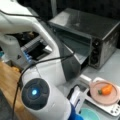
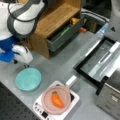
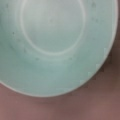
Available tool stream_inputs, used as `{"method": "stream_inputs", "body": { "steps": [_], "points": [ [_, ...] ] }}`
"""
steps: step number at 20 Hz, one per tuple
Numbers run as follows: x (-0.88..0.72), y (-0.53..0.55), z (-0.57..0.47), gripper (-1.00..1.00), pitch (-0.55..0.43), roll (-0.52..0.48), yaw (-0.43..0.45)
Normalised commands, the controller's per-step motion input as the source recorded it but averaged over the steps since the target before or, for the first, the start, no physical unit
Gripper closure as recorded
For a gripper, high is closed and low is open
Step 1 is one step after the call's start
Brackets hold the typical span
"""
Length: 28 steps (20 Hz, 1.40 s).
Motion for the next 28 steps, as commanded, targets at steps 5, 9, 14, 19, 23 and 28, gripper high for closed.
{"method": "stream_inputs", "body": {
  "steps": [5,9,14,19,23,28],
  "points": [
    [0.32,-0.33,0.07,-1.0,0.083,0.302,0.097],
    [0.34,-0.34,0.02,-1.0,0.09,0.252,0.08],
    [0.39,-0.31,-0.12,-1.0,0.096,0.289,0.092],
    [0.38,-0.28,-0.08,-1.0,0.085,0.273,0.104],
    [0.34,-0.31,0.03,-1.0,0.057,0.244,0.121],
    [0.33,-0.29,-0.09,-1.0,0.062,0.231,0.13]
  ]
}}
